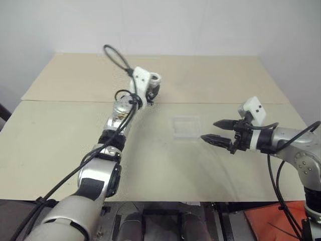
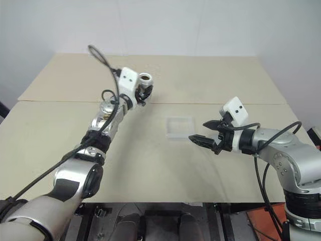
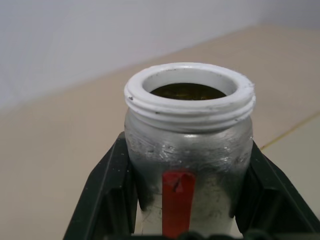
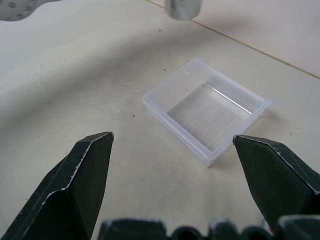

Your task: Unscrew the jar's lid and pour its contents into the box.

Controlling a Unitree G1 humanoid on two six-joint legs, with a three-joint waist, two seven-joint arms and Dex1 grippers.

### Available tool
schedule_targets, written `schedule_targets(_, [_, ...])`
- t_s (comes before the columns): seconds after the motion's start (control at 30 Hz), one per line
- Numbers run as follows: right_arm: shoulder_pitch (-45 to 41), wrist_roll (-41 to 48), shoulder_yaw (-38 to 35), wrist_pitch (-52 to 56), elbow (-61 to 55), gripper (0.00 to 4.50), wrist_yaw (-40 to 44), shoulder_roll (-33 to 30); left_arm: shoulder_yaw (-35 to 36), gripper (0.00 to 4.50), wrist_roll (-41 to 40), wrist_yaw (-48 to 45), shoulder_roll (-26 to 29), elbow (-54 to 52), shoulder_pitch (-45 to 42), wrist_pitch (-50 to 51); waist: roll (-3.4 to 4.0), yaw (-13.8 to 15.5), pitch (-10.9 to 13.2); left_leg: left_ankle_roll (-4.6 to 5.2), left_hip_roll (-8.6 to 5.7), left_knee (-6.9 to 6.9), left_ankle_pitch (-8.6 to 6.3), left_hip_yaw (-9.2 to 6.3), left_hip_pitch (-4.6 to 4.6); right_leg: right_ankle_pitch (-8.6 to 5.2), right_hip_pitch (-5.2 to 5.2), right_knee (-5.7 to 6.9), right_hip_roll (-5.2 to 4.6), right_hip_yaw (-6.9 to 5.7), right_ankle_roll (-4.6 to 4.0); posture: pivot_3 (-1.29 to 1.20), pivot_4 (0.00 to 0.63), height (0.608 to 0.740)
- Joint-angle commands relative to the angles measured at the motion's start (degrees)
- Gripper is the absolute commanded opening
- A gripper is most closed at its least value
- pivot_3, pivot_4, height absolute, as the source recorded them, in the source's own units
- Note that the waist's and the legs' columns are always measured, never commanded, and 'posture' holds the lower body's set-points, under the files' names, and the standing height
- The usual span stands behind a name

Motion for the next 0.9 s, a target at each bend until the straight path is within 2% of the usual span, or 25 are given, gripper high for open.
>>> schedule_targets(0.03, [-0.7, 1.2, -1.2, -1.4, -1.6, 4.47, -0.2, 0.3, 0.1, 2.03, -0.1, 1.9, -0.5, -8.6, 4.5, -0.1, 0.00, 0.0, 0.0, 0.00, -0.01, -0.01, 0.00, 0.00, 0.05, 0.00, 0.05, -0.01, 0.00, 0.00, 0.00, 0.00, 0.150, 0.740])
schedule_targets(0.2, [-1.9, 0.9, -0.8, -1.6, -0.6, 4.47, 0.3, 0.2, -2.2, 2.03, 1.7, 1.8, 0.5, -12.0, 6.3, 2.3, 0.00, 0.3, 0.0, -0.01, -0.03, -0.01, 0.01, 0.01, 0.17, 0.01, 0.12, -0.14, 0.00, 0.00, -0.02, 0.00, 0.150, 0.740])
schedule_targets(0.4, [-2.5, 0.3, -0.3, -1.8, -0.3, 4.47, 0.5, 0.1, -11.2, 2.03, 11.3, -2.3, 4.4, -7.1, 0.6, -13.8, 0.00, 0.7, 0.0, 0.00, -0.06, -0.03, 0.00, 0.03, 0.22, 0.02, 0.20, -0.17, -0.01, 0.00, -0.02, 0.00, 0.150, 0.740])
schedule_targets(0.43, [-2.5, 0.1, -0.2, -1.9, -0.3, 4.47, 0.5, 0.0, -15.2, 2.03, 16.6, -1.7, 6.1, -5.0, -1.4, -19.0, 0.00, 0.8, 0.0, 0.00, -0.07, -0.02, 0.00, 0.03, 0.22, 0.02, 0.20, -0.20, -0.01, 0.00, -0.02, 0.00, 0.150, 0.740])
schedule_targets(0.53, [-2.5, -0.2, 0.0, -2.2, -0.4, 4.47, 0.3, 0.1, -29.9, 2.03, 36.7, 7.5, 11.5, 4.1, -9.6, -34.3, 0.00, 0.9, 0.0, -0.01, -0.10, -0.05, 0.00, 0.05, 0.26, 0.03, 0.26, -0.35, -0.01, 0.03, -0.03, 0.00, 0.150, 0.740])
schedule_targets(0.63, [-2.3, -0.6, 0.1, -2.5, -0.6, 4.47, -0.3, 0.3, -37.7, 2.03, 45.9, 14.5, 11.0, 11.4, -16.4, -42.6, 0.00, 0.9, 0.0, 0.00, -0.12, -0.12, 0.00, 0.06, 0.26, 0.04, 0.27, -0.40, -0.03, 0.06, -0.01, 0.00, 0.150, 0.740])
schedule_targets(0.7, [-2.1, -0.7, 0.0, -2.6, -0.8, 4.47, -0.9, 0.5, -46.7, 2.03, 57.7, 24.2, 10.5, 15.0, -20.2, -42.9, -0.01, 0.9, 0.0, 0.00, -0.12, -0.10, 0.00, 0.07, 0.25, 0.03, 0.26, -0.39, -0.03, 0.04, -0.01, 0.00, 0.150, 0.740])
schedule_targets(0.8, [-1.6, -0.6, -0.5, -2.5, -1.8, 4.47, -2.0, 0.7, -60.8, 2.03, 74.7, 36.7, 8.5, 19.0, -23.9, -37.8, -0.01, 0.8, 0.0, 0.00, -0.12, -0.10, 0.00, 0.08, 0.24, 0.03, 0.23, -0.37, -0.01, 0.06, 0.01, 0.00, 0.150, 0.740])
schedule_targets(0.9, [-0.7, 0.2, -2.0, -2.0, -3.2, 4.47, -3.4, 1.1, -68.3, 2.03, 83.4, 42.4, 5.7, 20.6, -25.1, -32.3, -0.02, 0.5, 0.0, 0.00, -0.10, -0.14, 0.00, 0.10, 0.21, 0.02, 0.12, -0.30, 0.01, 0.10, 0.01, 0.00, 0.150, 0.740])
